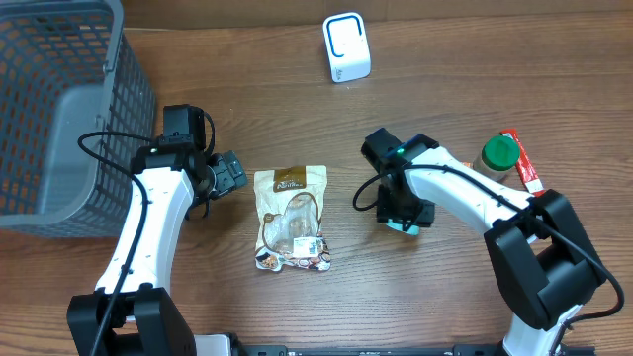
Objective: Scan the item barcode
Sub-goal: 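Open the right gripper and release the wipes pack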
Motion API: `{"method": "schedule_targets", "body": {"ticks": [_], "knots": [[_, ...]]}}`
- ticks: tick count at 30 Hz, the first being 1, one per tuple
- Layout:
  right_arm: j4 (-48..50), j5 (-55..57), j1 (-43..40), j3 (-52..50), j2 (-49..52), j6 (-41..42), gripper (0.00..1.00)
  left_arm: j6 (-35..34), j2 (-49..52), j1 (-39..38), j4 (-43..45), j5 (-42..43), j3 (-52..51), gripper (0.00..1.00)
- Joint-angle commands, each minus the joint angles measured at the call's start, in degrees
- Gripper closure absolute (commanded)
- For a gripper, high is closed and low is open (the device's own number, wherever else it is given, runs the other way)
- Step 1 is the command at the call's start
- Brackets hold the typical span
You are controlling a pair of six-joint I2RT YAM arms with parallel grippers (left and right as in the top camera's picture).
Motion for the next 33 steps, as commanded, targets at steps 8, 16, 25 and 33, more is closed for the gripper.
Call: {"method": "schedule_targets", "body": {"ticks": [8,16,25,33], "knots": [[-2.1,-2.0,-5.8,0.0,-2.0,-5.5,0.46,0.7,-0.1,0.1,0.0,-0.6,0.8,0.00],[2.1,-5.9,-2.5,0.7,-2.0,-8.0,0.47,0.7,-0.1,0.1,0.0,-0.6,0.8,0.00],[4.0,-5.0,-1.7,1.9,-2.0,-8.0,0.47,0.7,-0.1,0.1,0.0,-0.6,0.8,0.00],[8.2,-5.0,-1.7,2.0,-2.0,-6.2,0.53,0.7,-0.1,0.1,0.0,-0.6,0.8,0.00]]}}
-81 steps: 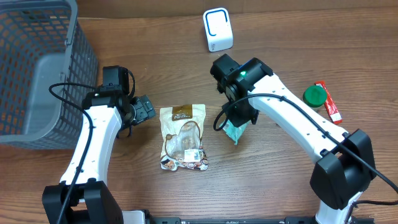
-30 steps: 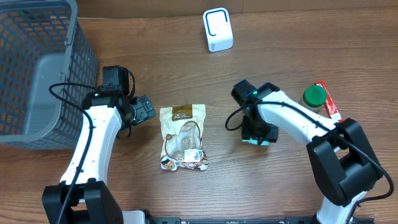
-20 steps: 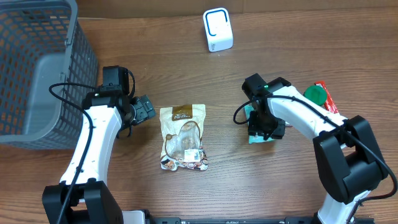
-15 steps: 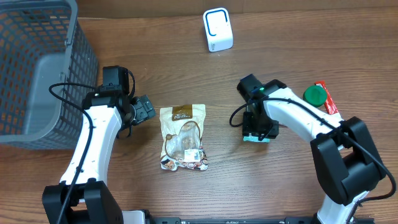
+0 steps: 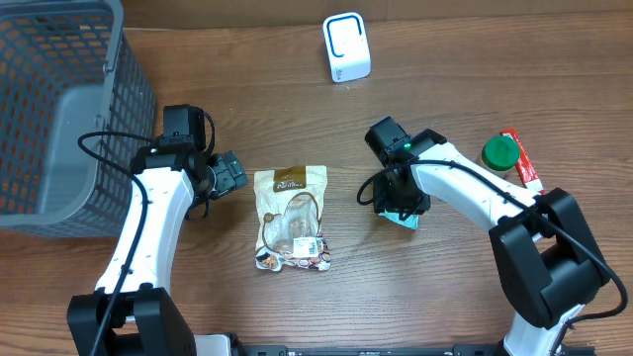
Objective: Scan the item barcode
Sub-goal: 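Open the right gripper and release the wipes pack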
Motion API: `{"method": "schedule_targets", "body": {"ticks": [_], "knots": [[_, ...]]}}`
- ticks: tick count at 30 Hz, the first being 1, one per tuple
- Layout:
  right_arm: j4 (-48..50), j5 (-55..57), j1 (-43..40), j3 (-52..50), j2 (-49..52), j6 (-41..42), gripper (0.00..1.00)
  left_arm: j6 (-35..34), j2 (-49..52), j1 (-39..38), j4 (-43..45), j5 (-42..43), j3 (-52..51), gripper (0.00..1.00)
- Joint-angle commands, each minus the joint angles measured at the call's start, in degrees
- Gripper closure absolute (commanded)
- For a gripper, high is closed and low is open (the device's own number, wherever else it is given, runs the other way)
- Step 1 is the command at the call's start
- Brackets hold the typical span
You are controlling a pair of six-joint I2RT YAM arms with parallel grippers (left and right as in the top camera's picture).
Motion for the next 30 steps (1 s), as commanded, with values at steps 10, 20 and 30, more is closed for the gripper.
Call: {"method": "schedule_targets", "body": {"ticks": [10,20,30], "knots": [[11.0,0.7,0.0,1.7,-1.8,3.0,0.74,0.7,-0.1,0.1,0.0,-0.6,0.8,0.00],[12.9,7.7,0.0,-1.5,-0.6,8.3,0.82,0.7,-0.1,0.1,0.1,-0.6,0.8,0.00],[2.8,15.0,-3.8,-1.3,-1.1,6.9,0.81,0.7,-0.1,0.1,0.0,-0.6,0.8,0.00]]}}
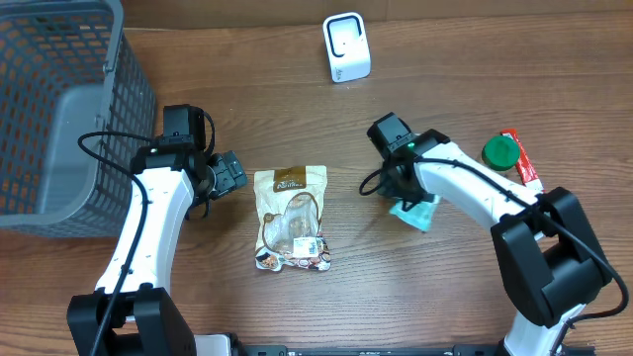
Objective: Scan the item barcode
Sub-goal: 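Open the right gripper and release the wipes pack, then move the right gripper left toward the PanTree bread bag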
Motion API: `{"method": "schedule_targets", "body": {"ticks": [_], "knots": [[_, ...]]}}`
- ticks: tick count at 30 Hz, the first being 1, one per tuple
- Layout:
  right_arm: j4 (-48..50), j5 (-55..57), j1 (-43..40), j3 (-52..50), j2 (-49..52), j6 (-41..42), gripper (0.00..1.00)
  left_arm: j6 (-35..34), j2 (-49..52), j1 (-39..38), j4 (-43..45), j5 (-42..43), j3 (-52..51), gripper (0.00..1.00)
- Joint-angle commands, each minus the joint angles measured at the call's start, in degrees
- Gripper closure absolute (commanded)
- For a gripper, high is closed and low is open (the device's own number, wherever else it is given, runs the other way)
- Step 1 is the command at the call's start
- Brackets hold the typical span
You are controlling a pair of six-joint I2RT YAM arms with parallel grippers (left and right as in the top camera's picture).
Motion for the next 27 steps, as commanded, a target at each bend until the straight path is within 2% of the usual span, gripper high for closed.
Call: {"method": "schedule_targets", "body": {"ticks": [1,3,10,14,23,27], "knots": [[-1.9,3.4,-3.0,-0.5,-1.4,-2.2,0.81,0.7,-0.1,0.1,0.0,-0.6,0.8,0.00],[-2.3,2.3,-3.6,-0.5,-1.8,-4.4,0.81,0.7,-0.1,0.1,0.0,-0.6,0.8,0.00],[-2.2,-5.7,-3.4,1.1,-4.9,-4.5,0.80,0.7,-0.1,0.1,0.0,-0.6,0.8,0.00],[-0.6,-12.5,-2.4,1.5,-5.7,-3.8,0.75,0.7,-0.1,0.1,0.0,-0.6,0.8,0.00],[8.4,-4.6,-0.8,-4.4,-5.0,-2.1,0.75,0.7,-0.1,0.1,0.0,-0.6,0.8,0.01],[6.1,-4.4,-1.1,-5.1,-4.8,-2.1,0.75,0.7,-0.1,0.1,0.0,-0.6,0.8,0.00]]}}
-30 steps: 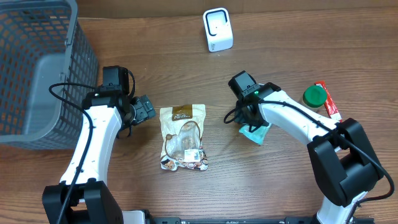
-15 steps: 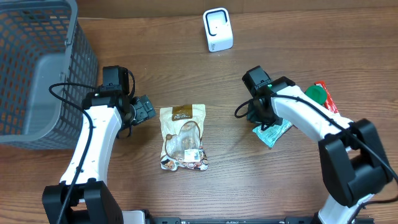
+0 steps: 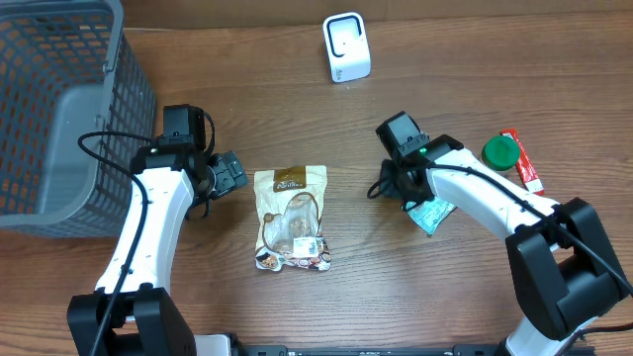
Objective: Scan the item barcode
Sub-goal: 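Move the right gripper left toward the PanTree bread bag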
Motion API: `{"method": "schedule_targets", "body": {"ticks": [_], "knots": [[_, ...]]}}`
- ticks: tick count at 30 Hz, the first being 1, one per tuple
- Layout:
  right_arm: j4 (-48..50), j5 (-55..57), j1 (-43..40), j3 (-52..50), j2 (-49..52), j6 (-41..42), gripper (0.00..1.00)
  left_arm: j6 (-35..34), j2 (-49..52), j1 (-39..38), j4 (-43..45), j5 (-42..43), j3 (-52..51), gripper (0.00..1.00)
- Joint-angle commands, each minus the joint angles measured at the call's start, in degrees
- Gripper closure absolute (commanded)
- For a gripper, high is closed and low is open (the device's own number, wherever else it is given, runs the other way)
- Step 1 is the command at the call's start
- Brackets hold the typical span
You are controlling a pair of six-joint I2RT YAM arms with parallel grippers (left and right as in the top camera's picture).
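Note:
A white barcode scanner (image 3: pixel 346 46) stands upright at the far middle of the table. My right gripper (image 3: pixel 419 202), mostly hidden under its own arm, is shut on a small teal and white packet (image 3: pixel 434 214) that sticks out to the right of the arm, well short of the scanner. A brown and white snack bag (image 3: pixel 290 218) lies flat at the table's middle. My left gripper (image 3: pixel 233 173) hovers just left of the bag's top edge with nothing in it; its jaws are too small to read.
A grey mesh basket (image 3: pixel 59 109) fills the far left corner. A jar with a green lid (image 3: pixel 500 151) and a red packet (image 3: pixel 525 163) sit at the right, close to my right forearm.
My right gripper and the teal packet have shifted a little right and turned, so more of the packet shows from under the arm. The left arm and snack bag are unchanged.
My right gripper was down over the teal packet right of the snack bag, the packet almost wholly covered. At each later moment the wrist stood further back and right, with the packet turning along and showing more. The left arm stayed still throughout.

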Motion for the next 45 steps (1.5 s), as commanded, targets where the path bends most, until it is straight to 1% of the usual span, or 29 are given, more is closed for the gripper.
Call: {"method": "schedule_targets", "body": {"ticks": [1,5,15,26,37,39,41,43,44,45], "knots": [[-2.0,1.8,-0.2,-0.9,-0.6,0.8,0.74,0.7,-0.1,0.1,0.0,-0.6,0.8,0.00],[-4.8,1.9,-0.1,-1.0,-0.4,0.7,0.70,0.7,-0.1,0.1,0.0,-0.6,0.8,0.00],[-15.4,5.6,-0.1,-1.2,-0.4,0.1,0.70,0.7,-0.1,0.1,0.0,-0.6,0.8,0.00],[-17.8,6.2,-0.1,-1.2,-0.4,-0.1,0.70,0.7,-0.1,0.1,0.0,-0.6,0.8,0.00],[-25.1,17.3,-0.2,-1.2,-0.4,-0.1,0.69,0.7,-0.1,0.1,0.0,-0.6,0.8,0.00],[-25.7,16.9,-0.2,-1.1,-0.5,0.2,0.73,0.7,-0.1,0.1,0.1,-0.6,0.8,0.00],[-25.6,14.1,-0.1,-0.3,-0.7,0.4,0.77,0.7,-0.1,0.1,0.0,-0.6,0.8,0.00],[-23.6,6.8,-0.1,2.8,-1.1,0.3,0.77,0.7,-0.1,0.1,0.0,-0.6,0.8,0.00],[-20.9,2.2,-0.1,5.0,-1.2,0.4,0.78,0.7,-0.1,0.1,0.0,-0.6,0.8,0.00],[-18.6,0.0,-0.1,5.7,-1.2,0.4,0.81,0.7,-0.1,0.1,0.0,-0.6,0.8,0.00]]}}
